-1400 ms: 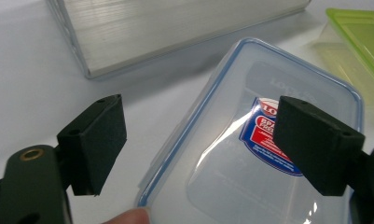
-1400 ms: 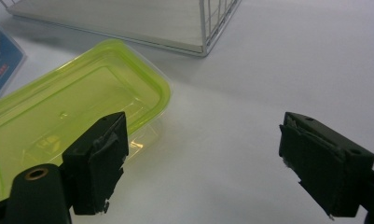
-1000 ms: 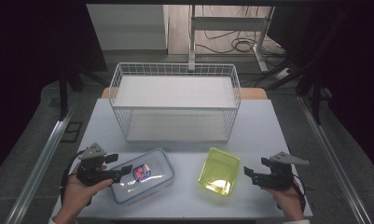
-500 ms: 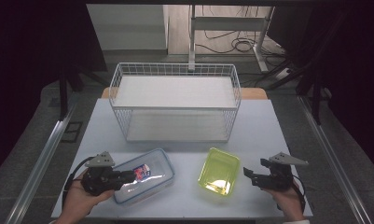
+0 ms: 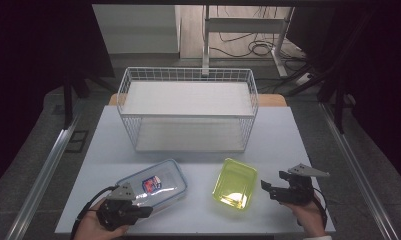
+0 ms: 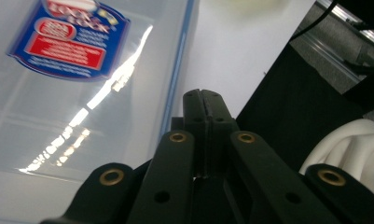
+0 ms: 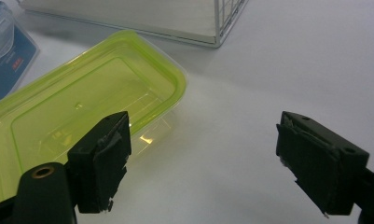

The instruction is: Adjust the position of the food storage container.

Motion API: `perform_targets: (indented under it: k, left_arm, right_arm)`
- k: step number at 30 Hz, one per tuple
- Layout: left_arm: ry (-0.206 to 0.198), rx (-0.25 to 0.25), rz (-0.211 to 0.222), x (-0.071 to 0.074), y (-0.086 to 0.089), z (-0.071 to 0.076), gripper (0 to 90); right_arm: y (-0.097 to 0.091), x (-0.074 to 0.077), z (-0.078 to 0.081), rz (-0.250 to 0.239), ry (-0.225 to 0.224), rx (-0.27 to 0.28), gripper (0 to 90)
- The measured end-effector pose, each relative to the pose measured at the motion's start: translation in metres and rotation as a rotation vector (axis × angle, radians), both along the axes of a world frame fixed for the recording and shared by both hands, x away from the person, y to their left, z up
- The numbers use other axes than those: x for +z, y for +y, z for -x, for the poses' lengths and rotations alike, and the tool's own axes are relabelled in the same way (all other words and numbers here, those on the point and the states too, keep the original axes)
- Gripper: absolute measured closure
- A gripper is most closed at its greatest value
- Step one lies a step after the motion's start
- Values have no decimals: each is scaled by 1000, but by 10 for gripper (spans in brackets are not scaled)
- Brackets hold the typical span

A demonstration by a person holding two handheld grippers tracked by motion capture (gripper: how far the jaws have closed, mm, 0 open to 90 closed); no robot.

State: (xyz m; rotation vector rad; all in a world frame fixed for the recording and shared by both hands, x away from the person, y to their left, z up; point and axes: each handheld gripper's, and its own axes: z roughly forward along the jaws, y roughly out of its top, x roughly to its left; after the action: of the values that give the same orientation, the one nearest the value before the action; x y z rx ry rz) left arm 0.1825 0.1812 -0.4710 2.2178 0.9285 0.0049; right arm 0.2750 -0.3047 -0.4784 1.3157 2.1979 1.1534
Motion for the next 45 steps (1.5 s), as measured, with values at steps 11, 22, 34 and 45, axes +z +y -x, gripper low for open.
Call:
perform_targets:
  k: [11,22,34,45]
  left_arm:
    - [35,-21,-97,-19,-10,1,900]
    - [31,1,-94,-19,-2,-3,900]
    - [5,92,-108,-23,22,-18,900]
    - [10,133,-107,-29,34,-28,900]
  right_arm:
    - [0,2,0,-31,0,8,181]
    - [-2,8,3,-109,-7,16,182]
    - [4,12,5,-102,-9,26,182]
    - [8,13,5,-99,-8,41,182]
